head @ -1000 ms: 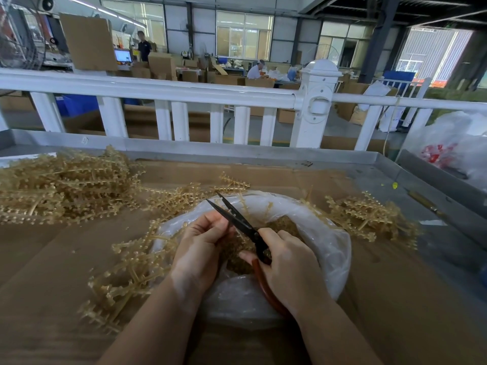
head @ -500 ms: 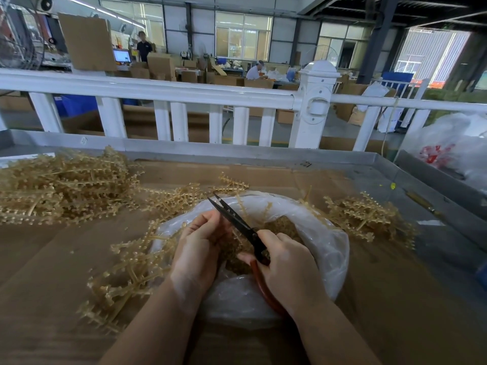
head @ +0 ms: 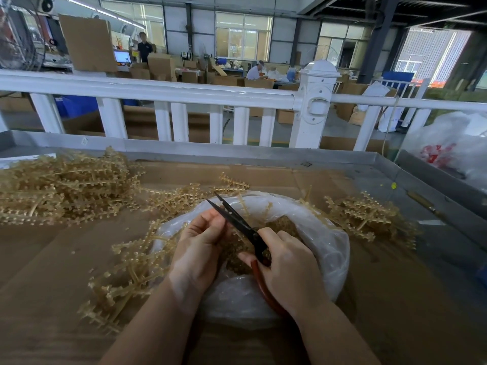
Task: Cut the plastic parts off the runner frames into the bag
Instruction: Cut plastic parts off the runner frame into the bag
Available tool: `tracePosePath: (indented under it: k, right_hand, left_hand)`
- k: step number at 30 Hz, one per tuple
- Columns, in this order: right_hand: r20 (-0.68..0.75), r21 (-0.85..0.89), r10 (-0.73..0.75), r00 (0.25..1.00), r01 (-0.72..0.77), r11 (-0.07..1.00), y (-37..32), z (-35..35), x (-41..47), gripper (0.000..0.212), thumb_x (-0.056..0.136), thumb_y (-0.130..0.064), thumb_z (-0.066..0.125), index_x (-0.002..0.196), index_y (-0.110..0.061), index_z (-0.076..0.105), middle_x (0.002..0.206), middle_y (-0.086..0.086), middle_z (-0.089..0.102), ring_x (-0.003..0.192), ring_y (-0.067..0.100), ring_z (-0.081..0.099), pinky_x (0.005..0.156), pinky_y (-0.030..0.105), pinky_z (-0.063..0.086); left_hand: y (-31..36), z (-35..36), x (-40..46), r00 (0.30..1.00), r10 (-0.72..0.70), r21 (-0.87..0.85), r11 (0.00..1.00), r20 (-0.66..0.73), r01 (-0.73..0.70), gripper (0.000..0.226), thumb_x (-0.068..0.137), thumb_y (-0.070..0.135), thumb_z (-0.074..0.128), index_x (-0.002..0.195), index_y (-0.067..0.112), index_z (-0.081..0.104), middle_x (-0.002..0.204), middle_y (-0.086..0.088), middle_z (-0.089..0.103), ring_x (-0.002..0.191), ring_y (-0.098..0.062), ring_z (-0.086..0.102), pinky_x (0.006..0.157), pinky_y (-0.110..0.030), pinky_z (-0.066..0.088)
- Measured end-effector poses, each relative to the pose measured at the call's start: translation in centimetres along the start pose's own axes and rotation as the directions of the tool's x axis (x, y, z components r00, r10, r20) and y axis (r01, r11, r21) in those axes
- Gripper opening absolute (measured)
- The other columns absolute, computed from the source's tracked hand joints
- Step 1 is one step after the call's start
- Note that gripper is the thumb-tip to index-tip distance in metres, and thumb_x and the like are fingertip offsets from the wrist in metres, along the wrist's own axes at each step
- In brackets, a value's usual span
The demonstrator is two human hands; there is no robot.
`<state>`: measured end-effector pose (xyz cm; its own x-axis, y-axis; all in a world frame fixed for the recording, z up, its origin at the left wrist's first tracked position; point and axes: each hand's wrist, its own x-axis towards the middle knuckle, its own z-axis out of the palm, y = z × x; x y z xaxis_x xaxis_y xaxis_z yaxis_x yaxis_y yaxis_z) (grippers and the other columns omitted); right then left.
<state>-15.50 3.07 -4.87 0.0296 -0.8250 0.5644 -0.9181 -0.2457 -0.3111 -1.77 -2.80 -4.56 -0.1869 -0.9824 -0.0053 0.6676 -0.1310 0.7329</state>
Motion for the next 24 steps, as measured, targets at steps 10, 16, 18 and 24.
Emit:
tracePosePath:
  k: [10,16,18,24]
  right_hand:
    - [0.021,-0.010,-0.006,1.000,0.006,1.000,0.27,0.15,-0.03,0.036,0.085,-0.056,0.053,0.103,-0.025,0.061,0.082,-0.008,0.062,0.075,0.009,0.056,0.067,0.018,0.046]
    - [0.033,-0.003,-0.011,0.999,0.011,1.000,0.37,0.20,0.08,0.037,0.085,-0.057,0.050,0.102,-0.026,0.060,0.082,-0.008,0.060,0.075,0.008,0.055,0.068,0.019,0.046]
    - [0.037,0.009,-0.010,0.999,0.010,1.000,0.37,0.21,0.15,0.037,0.085,-0.058,0.050,0.101,-0.026,0.060,0.080,-0.008,0.059,0.072,0.008,0.054,0.067,0.019,0.046]
    - [0.044,0.026,0.002,0.999,-0.003,1.000,0.47,0.28,0.14,0.036,0.085,-0.055,0.057,0.103,-0.025,0.062,0.081,-0.007,0.062,0.073,0.009,0.058,0.066,0.020,0.049]
  left_hand:
    - [0.12,0.90,-0.31,0.990,0.014,0.028,1.000,-0.139,-0.010,0.018,0.088,-0.010,0.045,0.092,0.001,0.060,0.086,-0.016,0.059,0.079,-0.025,0.058,0.095,-0.045,0.044]
    - [0.22,0.88,-0.47,0.991,-0.012,0.060,0.998,-0.136,0.021,0.019,0.089,-0.011,0.044,0.093,-0.001,0.060,0.088,-0.017,0.061,0.080,-0.026,0.060,0.091,-0.044,0.047]
    - [0.27,0.91,-0.51,0.992,-0.024,0.063,0.997,-0.127,0.032,0.018,0.089,-0.011,0.044,0.094,-0.002,0.060,0.088,-0.018,0.061,0.082,-0.027,0.060,0.092,-0.045,0.046]
    - [0.26,0.65,-0.51,0.994,-0.038,0.056,0.997,-0.098,0.044,0.018,0.088,-0.010,0.046,0.098,-0.003,0.059,0.089,-0.017,0.061,0.083,-0.027,0.060,0.092,-0.046,0.047]
